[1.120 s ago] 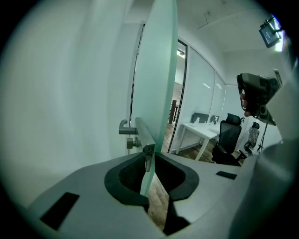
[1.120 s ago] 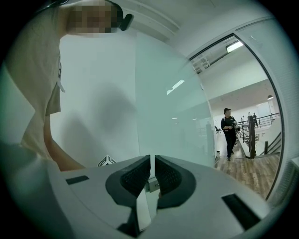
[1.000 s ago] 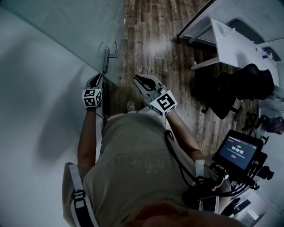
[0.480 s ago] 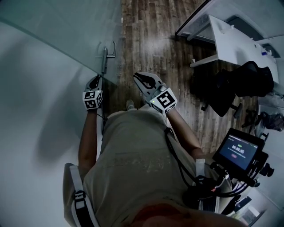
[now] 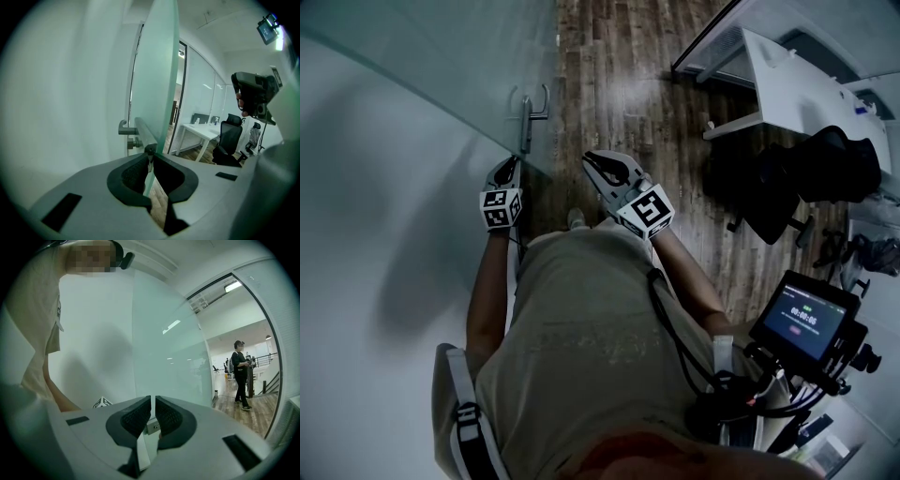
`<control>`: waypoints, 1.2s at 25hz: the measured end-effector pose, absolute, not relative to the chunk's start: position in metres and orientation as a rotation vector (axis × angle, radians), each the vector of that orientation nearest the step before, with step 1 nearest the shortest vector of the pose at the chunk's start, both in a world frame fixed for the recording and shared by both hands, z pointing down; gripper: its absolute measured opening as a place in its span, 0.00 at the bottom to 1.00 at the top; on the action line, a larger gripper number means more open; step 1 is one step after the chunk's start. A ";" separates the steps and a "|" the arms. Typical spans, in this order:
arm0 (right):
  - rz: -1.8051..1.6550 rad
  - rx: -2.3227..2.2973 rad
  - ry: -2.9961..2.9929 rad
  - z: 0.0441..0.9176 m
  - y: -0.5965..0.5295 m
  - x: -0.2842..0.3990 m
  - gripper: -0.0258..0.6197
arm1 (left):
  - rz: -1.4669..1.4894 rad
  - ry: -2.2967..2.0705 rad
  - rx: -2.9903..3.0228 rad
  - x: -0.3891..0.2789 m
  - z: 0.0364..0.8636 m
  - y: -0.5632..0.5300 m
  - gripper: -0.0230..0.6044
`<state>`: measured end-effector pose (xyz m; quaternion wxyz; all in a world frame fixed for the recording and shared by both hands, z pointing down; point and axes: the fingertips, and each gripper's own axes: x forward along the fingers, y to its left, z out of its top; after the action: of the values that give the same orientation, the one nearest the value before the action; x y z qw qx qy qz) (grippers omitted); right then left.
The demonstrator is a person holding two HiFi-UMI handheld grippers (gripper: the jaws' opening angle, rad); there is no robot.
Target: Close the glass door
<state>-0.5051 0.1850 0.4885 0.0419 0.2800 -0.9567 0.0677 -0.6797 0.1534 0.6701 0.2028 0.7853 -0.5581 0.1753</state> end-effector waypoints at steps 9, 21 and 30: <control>0.228 0.889 -2.911 0.496 0.187 -0.493 0.07 | 0.523 -1.524 2.230 -0.659 0.672 0.149 0.12; 0.242 0.975 -2.888 0.514 0.194 -0.460 0.07 | 0.427 -1.450 2.349 -0.659 0.669 0.139 0.14; 0.265 1.023 -2.861 0.526 0.205 -0.446 0.07 | 0.819 -1.087 2.624 -0.634 0.679 0.102 0.18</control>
<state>-0.4464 0.2054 0.5261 0.0458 0.3352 -0.9370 0.0867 -0.6345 0.1024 0.6788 0.0924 0.8839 -0.3661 0.2759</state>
